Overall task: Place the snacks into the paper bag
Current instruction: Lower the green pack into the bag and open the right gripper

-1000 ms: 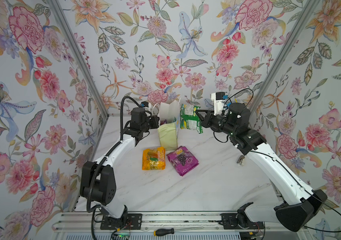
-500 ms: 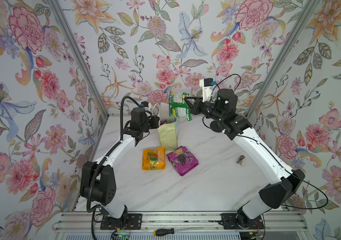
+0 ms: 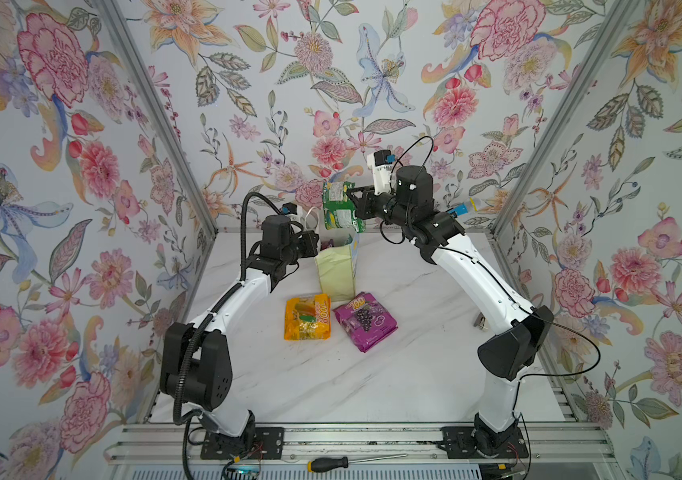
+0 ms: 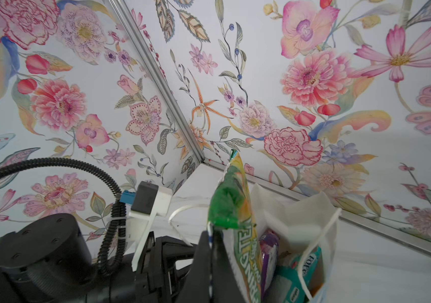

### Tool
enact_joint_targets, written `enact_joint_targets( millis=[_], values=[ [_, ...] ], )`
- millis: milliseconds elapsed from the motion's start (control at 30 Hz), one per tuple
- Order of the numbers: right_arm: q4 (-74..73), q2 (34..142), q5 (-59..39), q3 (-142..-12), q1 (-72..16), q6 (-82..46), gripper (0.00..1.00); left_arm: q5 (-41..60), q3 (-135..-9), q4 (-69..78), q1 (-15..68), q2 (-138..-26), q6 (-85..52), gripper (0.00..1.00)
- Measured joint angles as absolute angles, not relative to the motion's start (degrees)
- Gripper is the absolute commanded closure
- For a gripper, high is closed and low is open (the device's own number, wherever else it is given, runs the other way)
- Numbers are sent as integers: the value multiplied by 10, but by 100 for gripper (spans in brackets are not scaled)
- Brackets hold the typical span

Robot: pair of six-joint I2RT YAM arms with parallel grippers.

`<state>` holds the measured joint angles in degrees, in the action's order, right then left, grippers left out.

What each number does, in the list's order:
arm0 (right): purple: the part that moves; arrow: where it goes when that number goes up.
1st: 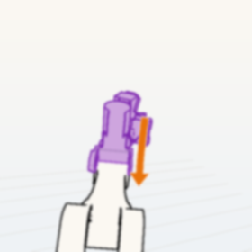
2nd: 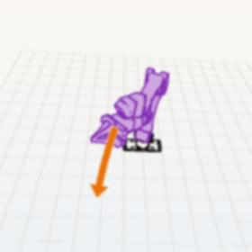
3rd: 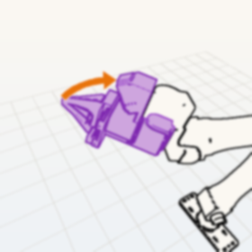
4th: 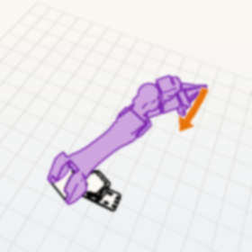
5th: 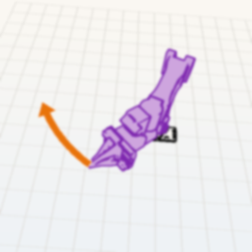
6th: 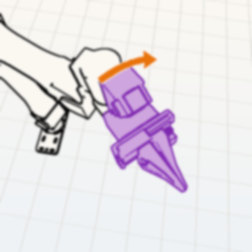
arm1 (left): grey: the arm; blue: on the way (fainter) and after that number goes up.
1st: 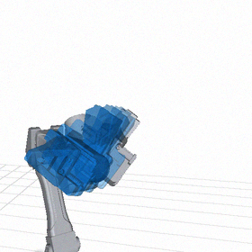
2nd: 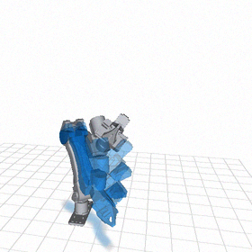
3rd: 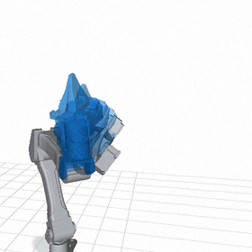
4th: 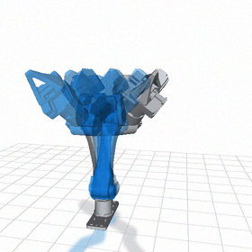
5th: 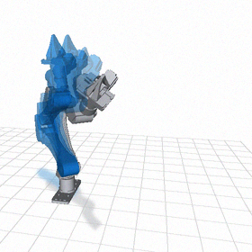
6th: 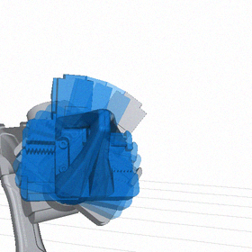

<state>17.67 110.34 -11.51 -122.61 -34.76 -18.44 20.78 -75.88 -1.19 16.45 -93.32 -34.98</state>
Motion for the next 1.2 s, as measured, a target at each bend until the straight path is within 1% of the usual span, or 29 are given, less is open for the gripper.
enact_joint_targets(
  millis=[267, 467, 767, 1033, 1200],
  values=[
    [231, 1114, -44, -1227, -348, -155, 100, 208, -759, -12, 164, -933, -350, 100],
    [247, 1144, -31, -1272, -350, -149, 100, 208, -759, -12, 164, -933, -350, 100],
    [268, 1240, -82, -1358, -357, -176, 100, 208, -759, -12, 164, -933, -350, 100],
    [277, 1263, -153, -1392, -351, -233, 100, 208, -759, -12, 164, -933, -350, 100],
    [277, 1270, -169, -1394, -340, -255, 100, 208, -759, -12, 164, -933, -350, 100]
  ],
)
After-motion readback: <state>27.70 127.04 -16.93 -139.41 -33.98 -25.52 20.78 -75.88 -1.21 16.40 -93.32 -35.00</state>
